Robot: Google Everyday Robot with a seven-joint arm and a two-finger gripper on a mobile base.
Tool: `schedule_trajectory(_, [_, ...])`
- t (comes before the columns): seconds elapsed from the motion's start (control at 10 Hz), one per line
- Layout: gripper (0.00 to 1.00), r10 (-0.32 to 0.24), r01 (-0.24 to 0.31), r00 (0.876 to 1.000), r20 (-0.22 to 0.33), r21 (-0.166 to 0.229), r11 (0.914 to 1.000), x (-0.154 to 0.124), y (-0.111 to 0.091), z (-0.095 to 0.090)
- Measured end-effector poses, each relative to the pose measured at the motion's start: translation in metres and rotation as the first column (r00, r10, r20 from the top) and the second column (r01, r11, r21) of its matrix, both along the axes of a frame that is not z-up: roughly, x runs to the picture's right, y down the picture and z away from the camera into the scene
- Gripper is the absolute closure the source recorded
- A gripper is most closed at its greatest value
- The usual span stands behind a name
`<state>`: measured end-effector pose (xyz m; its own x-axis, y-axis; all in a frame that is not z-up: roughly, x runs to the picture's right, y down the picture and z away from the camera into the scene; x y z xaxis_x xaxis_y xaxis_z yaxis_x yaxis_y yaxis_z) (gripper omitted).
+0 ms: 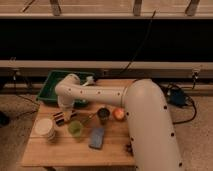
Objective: Place eraser in plastic cup
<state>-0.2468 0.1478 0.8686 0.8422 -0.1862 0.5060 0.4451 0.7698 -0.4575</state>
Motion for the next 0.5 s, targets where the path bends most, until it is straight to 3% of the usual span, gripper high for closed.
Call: schedule_trajectory(0.5, [0.39,-0.103,0.103,0.994,-0.025,-0.010,0.9946,0.013,0.017,0.003])
